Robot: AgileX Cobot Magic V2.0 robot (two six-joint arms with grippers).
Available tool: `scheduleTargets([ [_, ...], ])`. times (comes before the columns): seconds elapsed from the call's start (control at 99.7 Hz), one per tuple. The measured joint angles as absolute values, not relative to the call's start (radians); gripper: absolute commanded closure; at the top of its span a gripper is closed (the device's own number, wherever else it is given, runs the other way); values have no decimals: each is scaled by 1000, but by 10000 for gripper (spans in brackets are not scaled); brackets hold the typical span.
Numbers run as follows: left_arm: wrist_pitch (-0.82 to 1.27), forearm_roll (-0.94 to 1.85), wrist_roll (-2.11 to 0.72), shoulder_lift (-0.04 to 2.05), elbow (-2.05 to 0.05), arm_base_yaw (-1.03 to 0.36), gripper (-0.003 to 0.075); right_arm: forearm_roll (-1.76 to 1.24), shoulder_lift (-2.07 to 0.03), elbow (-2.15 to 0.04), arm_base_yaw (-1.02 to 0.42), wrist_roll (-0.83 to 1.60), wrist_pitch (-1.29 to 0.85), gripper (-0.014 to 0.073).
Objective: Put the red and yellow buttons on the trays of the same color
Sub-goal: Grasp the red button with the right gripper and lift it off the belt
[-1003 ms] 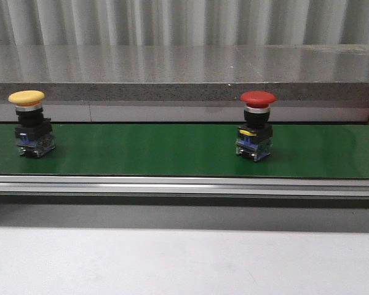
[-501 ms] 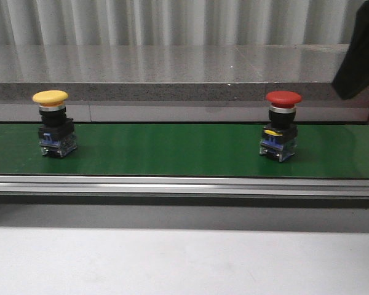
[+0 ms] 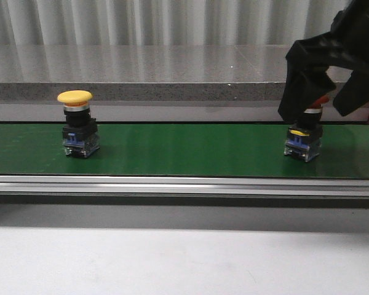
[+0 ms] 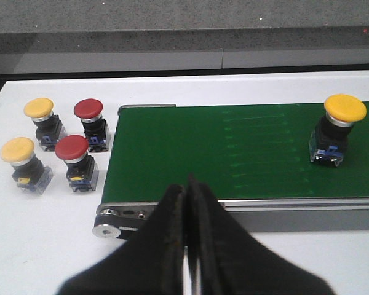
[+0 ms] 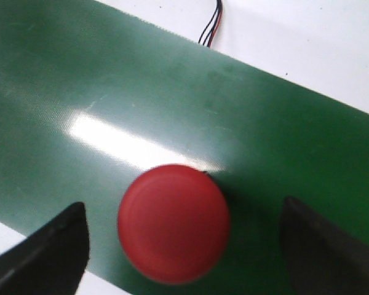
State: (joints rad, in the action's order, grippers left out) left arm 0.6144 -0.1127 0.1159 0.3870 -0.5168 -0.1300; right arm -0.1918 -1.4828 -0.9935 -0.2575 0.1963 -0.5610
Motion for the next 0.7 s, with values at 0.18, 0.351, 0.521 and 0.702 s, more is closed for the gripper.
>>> scheduleTargets([
  [0.18,614,-113,116,387,-516,-130,739,-192,-1518,-996,-257,198,-539,402],
  [0.351,614,-113,116,387,-514,-130,739,-192,-1522,-1037,-256,198,-567,431],
  [0.521,614,-113,116,387,-514,-130,739,-194,-1522,-1142,-176,198,-637,431],
  [0.702,614,-113,116,387,-514,-130,739,-186,-1539,-1256,12,198,-673,431],
])
